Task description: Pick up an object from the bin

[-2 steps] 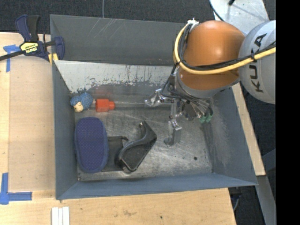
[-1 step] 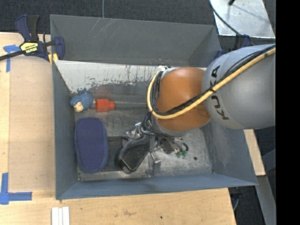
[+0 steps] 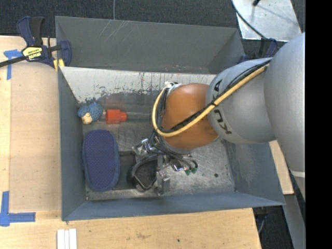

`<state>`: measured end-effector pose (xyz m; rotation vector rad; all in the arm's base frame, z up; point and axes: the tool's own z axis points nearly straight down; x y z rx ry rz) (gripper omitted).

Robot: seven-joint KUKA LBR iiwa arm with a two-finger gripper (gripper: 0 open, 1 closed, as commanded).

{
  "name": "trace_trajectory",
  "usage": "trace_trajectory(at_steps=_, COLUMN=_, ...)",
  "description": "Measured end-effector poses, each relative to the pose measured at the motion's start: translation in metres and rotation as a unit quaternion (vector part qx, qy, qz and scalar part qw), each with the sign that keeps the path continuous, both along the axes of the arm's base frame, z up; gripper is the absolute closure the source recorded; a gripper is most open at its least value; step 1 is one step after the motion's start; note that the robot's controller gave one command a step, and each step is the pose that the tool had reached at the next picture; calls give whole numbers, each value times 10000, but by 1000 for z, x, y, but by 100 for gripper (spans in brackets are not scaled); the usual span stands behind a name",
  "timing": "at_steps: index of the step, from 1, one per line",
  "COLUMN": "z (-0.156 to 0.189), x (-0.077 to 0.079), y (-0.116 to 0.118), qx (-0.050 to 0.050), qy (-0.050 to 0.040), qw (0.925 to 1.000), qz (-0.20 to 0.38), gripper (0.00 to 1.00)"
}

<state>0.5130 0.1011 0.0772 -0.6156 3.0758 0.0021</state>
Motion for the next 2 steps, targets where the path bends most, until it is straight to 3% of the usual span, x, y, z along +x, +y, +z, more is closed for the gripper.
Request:
trace_trajectory(at_steps=1, z=5, x=2, y=0, qx=8, qy=-43, qw=10000, qz=-3, gripper=100)
trace_trajectory(at_steps=2, z=140, x=4, y=0, qx=-13, qy=-1, qw=9926, qz=1213, gripper=100)
